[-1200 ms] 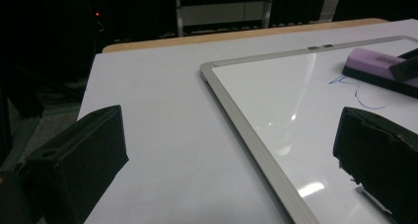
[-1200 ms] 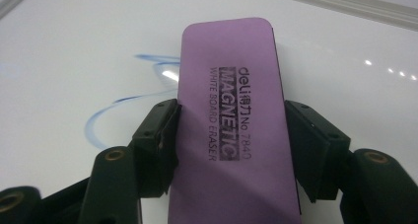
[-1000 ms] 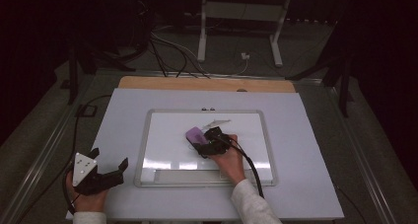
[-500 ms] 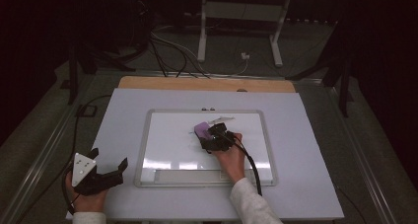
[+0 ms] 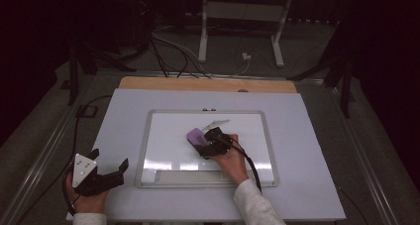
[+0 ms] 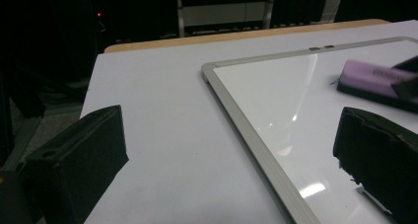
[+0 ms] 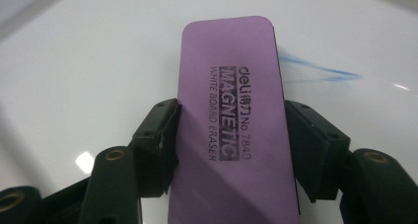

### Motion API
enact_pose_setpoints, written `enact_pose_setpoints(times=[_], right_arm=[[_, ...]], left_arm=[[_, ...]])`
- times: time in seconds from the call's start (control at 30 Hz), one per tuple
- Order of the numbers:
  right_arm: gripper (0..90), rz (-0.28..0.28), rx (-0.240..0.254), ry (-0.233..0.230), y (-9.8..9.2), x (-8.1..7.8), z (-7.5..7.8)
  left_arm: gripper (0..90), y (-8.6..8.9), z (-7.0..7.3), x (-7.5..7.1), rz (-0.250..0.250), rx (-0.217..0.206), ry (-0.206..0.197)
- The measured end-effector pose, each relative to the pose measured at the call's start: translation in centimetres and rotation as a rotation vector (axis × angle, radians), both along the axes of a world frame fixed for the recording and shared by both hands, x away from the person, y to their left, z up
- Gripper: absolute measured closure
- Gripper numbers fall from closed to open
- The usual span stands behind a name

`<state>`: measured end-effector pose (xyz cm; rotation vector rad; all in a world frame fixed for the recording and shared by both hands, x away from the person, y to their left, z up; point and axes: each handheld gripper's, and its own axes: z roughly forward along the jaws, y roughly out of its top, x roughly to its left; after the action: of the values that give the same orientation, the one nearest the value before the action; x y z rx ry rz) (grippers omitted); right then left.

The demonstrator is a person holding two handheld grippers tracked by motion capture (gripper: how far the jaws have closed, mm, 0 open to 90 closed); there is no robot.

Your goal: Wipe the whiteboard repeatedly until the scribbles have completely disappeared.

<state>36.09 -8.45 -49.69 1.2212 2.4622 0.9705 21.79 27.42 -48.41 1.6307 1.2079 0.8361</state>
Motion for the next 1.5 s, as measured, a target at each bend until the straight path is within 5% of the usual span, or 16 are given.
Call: enact_pose_setpoints(times=[0.1,0.17,0.23,0.33,0.4,0.5,0.63,0.77,0.83,1.13,1.2,1.4,1.5], right_arm=[[41.2,-0.105,-0.021,-0.013,-1.0,0.6,0.1],[41.2,-0.111,-0.013,-0.007,-1.1,0.7,0.1],[41.2,-0.063,0.002,0.006,-0.8,0.5,0.0],[41.1,0.087,0.031,0.012,0.5,-0.2,-0.2],[41.1,0.099,0.028,0.017,0.9,-0.1,-0.1],[41.2,0.024,0.008,0.009,0.4,0.6,0.0],[41.2,-0.162,-0.005,0.009,-1.9,2.3,0.0],[41.2,-0.250,-0.007,0.025,-2.8,3.2,0.1],[41.2,-0.240,-0.026,0.013,-2.1,3.1,0.2],[41.2,0.016,-0.030,0.015,2.2,1.7,0.2],[41.2,0.014,-0.028,0.022,2.1,1.8,0.2],[41.2,-0.170,-0.041,0.007,0.2,3.0,0.2],[41.2,-0.153,-0.055,-0.004,0.7,2.9,0.3]], left_arm=[[0.7,0.0,0.0,0.0,-0.001,0.001,0.001],[0.7,-0.1,0.0,0.1,-0.003,0.002,0.001],[0.7,-0.1,0.0,0.1,-0.003,0.004,0.003],[0.7,-0.2,0.0,0.1,-0.004,0.003,0.001],[0.7,-0.1,0.0,0.0,-0.001,0.002,0.002],[0.7,0.0,0.0,0.0,0.002,-0.003,-0.001],[0.7,0.1,0.0,-0.1,0.004,-0.007,0.000],[0.7,0.1,0.0,-0.1,0.003,-0.007,-0.002],[0.7,0.0,0.0,0.0,0.002,-0.005,0.001],[0.7,0.1,0.0,0.0,0.001,-0.004,0.003],[0.7,0.1,0.0,0.0,0.001,-0.006,0.002],[0.7,0.1,0.0,0.0,0.002,-0.008,0.000],[0.7,0.0,-0.1,0.1,-0.001,-0.003,0.003]])
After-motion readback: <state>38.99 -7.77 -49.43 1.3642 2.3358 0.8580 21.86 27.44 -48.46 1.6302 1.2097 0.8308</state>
